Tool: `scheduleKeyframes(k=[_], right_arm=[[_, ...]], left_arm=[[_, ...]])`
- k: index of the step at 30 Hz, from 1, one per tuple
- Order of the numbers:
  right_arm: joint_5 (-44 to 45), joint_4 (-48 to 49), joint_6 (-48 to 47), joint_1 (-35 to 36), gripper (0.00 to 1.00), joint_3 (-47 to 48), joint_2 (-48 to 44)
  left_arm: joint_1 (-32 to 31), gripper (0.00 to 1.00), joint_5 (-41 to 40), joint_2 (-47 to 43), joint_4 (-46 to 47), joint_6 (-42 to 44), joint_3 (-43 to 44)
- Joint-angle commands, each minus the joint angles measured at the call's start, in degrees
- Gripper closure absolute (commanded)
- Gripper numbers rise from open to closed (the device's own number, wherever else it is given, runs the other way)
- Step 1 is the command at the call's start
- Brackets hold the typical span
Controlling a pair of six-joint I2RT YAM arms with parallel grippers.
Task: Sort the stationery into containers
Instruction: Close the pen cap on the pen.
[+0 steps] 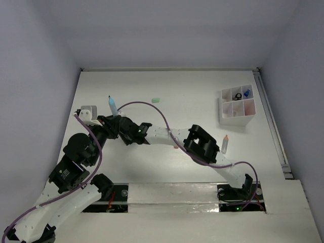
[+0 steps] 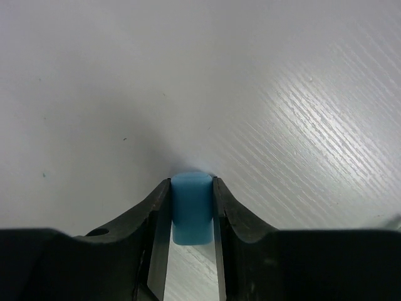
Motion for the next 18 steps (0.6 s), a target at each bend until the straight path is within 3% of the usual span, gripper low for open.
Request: scheduleKeyframes(k=[1,9,13,18], right_arm=[[-4.85,-0.33,4.27,-1.85,0.93,-5.26,-2.49],[-16.18,25.51,9.29,-9.24,0.99,-30.39,-28.58],[-15.94,28.60,10.00,-12.58,0.99,-38.74,-38.96],[-13.57,29.92,9.83,-15.92,1.00,-41.22,-47.23]], left_arm=[[0.28,1.00,1.69,1.06,3.00,-1.48,0.75],[0.28,1.00,9.60,1.24,8.89,-4.47,-3.82],[0.28,1.00,13.20,1.86,11.52,-5.79,-5.41],[0.28,1.00,18.39,2.65,15.31,-7.02,-8.92]])
